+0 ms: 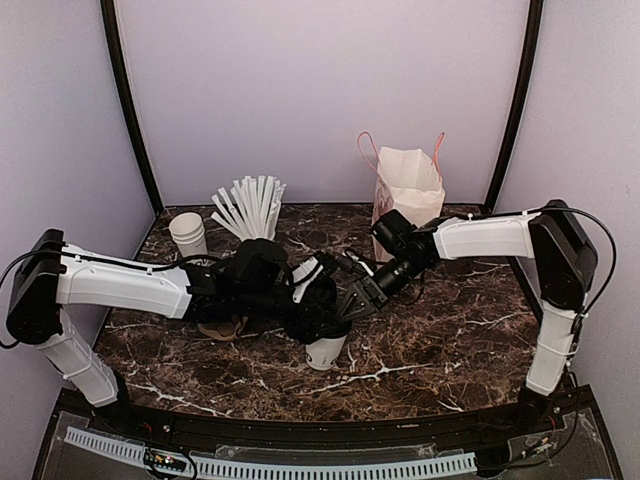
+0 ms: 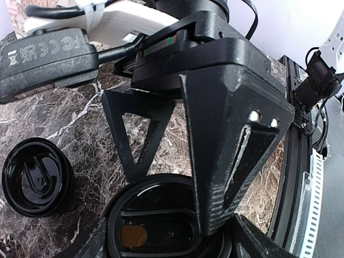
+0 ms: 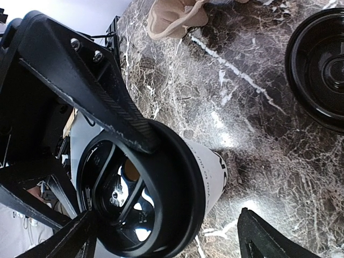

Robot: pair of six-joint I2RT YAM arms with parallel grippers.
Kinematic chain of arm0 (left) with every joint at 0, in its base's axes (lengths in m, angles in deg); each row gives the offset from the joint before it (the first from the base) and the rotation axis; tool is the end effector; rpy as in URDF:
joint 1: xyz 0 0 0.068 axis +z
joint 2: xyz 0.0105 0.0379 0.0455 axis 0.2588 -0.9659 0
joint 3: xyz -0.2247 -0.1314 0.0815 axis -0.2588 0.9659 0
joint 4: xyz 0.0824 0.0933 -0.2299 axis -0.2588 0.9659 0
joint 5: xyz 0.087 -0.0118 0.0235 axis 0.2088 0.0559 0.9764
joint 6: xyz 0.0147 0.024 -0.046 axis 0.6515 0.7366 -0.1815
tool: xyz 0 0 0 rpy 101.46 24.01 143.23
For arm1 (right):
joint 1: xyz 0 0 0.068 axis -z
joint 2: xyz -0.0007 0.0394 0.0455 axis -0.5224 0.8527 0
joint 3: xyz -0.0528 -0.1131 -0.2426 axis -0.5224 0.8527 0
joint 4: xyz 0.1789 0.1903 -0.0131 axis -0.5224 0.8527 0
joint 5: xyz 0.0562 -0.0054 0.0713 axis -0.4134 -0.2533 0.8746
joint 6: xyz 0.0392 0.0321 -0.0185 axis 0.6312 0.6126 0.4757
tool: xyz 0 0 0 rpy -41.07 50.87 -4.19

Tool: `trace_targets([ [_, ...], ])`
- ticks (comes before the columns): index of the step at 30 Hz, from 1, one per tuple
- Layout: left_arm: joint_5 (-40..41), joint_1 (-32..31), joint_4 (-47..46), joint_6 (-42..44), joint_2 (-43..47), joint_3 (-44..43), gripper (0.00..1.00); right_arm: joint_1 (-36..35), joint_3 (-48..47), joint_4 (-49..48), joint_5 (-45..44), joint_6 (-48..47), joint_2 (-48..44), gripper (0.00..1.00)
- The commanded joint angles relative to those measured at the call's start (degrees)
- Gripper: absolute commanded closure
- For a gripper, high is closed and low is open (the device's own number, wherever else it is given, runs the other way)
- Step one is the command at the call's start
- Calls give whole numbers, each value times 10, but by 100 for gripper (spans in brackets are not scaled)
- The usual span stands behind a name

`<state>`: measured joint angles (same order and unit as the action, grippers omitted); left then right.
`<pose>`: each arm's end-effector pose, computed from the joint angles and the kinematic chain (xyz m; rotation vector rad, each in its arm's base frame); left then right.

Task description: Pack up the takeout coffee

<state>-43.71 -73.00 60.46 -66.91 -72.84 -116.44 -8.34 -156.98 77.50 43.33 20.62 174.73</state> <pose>0.1811 -0.3024 0.2290 1.0358 1.9423 -0.8766 0.2698 0.2627 0.1887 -1.2199 2.4155 1.4926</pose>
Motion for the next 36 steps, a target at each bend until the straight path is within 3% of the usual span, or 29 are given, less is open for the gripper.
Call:
trace_targets([
  [1,10,-10,-31,1,35,2,23,-6,-2,-3,-45,2,12,10],
  [15,26,-23,-52,-24,137,38,22,-17,-7,5,-76,-11,11,12],
  [24,47,-23,-41,-40,151,63,23,-24,-27,21,-56,-22,12,12],
  [31,75,-36,128,-91,145,24,25,-21,-4,26,-72,-50,-20,12],
  [36,100,-98,307,-31,134,-33,20,3,20,38,-78,-88,-51,12],
])
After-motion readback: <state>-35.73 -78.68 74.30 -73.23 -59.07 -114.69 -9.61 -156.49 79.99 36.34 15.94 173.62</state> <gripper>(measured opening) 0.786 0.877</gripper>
